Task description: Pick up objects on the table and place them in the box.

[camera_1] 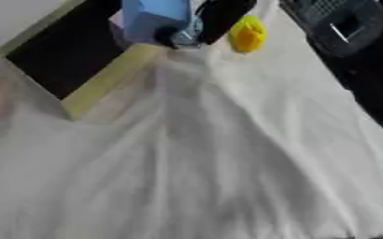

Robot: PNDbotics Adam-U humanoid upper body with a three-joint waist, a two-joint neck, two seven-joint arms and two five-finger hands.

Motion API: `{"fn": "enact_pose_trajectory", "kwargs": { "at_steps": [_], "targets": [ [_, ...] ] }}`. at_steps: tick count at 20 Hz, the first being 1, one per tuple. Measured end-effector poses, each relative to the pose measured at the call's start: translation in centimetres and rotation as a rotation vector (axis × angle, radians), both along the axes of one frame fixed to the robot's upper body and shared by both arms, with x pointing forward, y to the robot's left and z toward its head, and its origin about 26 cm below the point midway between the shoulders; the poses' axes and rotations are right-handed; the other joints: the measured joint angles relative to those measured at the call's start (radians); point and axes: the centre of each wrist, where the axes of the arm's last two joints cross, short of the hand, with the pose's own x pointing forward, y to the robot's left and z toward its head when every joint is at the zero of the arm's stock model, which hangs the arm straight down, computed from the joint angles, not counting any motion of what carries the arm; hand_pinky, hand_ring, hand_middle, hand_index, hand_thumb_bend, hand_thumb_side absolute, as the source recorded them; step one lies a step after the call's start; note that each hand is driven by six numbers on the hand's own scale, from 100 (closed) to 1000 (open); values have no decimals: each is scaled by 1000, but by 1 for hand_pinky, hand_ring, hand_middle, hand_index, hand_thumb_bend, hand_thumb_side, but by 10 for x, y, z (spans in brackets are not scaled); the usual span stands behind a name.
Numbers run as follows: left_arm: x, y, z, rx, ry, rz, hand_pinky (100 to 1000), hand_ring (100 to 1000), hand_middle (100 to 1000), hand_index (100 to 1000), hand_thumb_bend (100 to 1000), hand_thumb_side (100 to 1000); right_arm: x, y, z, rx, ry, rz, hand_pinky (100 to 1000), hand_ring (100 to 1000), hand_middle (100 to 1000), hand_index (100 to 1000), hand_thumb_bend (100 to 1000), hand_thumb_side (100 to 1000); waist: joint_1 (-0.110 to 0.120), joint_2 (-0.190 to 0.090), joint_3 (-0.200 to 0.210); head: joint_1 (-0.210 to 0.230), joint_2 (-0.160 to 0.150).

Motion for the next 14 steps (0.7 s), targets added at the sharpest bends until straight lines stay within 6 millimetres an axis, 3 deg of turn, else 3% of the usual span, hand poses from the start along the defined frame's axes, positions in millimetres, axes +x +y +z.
{"fn": "enact_pose_trajectory", "kwargs": {
  "at_steps": [7, 14],
  "targets": [
    [0, -4, 7, 16, -28, -20, 650, 672, 649, 789, 100, 626, 16, 19, 3, 22, -34, 40, 862, 773, 590, 694, 100, 251, -26, 16, 55, -57, -13],
    [-1, -14, 16, 31, -71, -69, 652, 673, 650, 789, 100, 618, 38, 32, -6, 20, -53, 42, 864, 781, 603, 704, 100, 227, -48, 32, 121, -110, -18]
  ]
}}
